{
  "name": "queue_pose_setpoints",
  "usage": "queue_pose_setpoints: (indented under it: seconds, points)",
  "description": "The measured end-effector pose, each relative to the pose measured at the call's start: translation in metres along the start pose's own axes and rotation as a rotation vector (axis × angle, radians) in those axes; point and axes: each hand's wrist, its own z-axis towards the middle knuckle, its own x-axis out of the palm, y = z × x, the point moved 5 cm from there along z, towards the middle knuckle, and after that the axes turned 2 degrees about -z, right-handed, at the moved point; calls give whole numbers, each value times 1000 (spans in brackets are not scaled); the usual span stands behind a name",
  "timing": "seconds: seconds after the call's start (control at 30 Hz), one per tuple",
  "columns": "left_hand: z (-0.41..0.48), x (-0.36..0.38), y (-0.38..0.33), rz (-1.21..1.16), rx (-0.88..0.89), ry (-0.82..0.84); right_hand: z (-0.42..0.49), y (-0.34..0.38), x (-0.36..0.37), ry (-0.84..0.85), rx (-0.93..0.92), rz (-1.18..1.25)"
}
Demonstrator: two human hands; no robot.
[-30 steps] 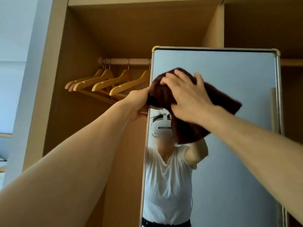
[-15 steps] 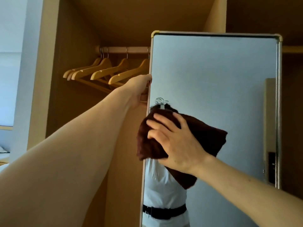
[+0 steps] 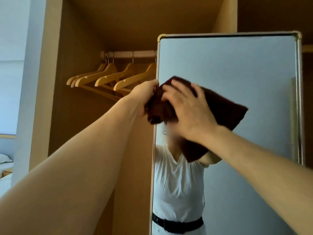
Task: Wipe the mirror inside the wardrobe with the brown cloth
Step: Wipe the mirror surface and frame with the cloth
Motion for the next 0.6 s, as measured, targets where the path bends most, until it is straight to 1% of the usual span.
queue_pose_setpoints:
  seconds: [0.1, 0.2, 0.23, 0.27, 0.3, 0.33, 0.4, 0.47, 0.53, 0.6]
  points:
    - [1, 3, 0, 46, 48, -129, -44, 26, 18, 70, -220, 23]
    - [1, 7, -1, 162, 86, -194, -69, 31, 26, 186, -460, 38]
    - [3, 7, -1, 182, 96, -200, -67, 26, 24, 201, -508, 36]
    - [5, 7, 0, 183, 101, -198, -59, 16, 21, 203, -519, 25]
    - [7, 5, 0, 170, 102, -195, -47, 3, 16, 184, -476, 14]
    - [8, 4, 1, 162, 102, -197, -31, -14, 9, 158, -375, 19]
    - [10, 4, 3, 179, 95, -186, 1, -54, -11, 92, -99, 73]
    - [8, 5, 3, 199, 100, -184, 23, -86, -27, 18, 84, 111]
    - [5, 6, 1, 200, 109, -198, 33, -95, -33, -26, 172, 102]
    - [2, 7, 0, 197, 112, -204, 25, -84, -27, -65, 229, 76]
